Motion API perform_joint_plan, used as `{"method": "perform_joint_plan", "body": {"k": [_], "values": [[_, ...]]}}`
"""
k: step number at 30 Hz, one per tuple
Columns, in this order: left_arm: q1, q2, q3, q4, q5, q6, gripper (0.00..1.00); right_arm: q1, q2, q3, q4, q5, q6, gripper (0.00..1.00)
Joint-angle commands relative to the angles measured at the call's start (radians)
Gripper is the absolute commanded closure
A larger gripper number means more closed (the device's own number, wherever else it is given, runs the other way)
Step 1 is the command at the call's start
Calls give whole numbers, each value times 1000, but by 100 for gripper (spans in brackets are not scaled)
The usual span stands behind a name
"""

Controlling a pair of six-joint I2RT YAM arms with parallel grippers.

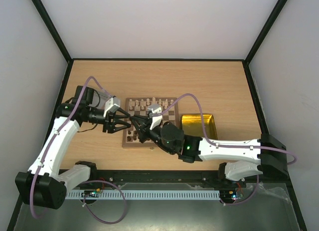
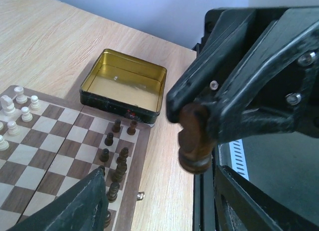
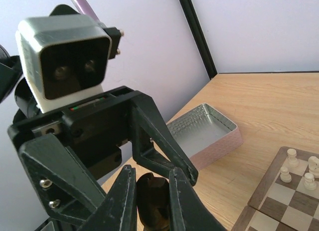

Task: Set up the chess pieces on the board
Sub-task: Place the chess piece on the chessboard.

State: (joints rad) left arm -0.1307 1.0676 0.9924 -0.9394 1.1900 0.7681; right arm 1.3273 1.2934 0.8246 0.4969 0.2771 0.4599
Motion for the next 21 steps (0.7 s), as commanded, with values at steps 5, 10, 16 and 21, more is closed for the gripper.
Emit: {"method": "perform_joint_plan", "body": {"k": [5,10,16,21], "values": [[0,0,37,-49,59,57,45,-26,20,31,38,-29,18,98],[0,12,42,-53,63,68,47,-31,31,44,46,-42,33,98],[0,24,46,-40,67,62,47,-33,62,69,59,-75,60,98],[0,27,49,-34,69,58,47,-34,76,84,76,-95,76,98]]}}
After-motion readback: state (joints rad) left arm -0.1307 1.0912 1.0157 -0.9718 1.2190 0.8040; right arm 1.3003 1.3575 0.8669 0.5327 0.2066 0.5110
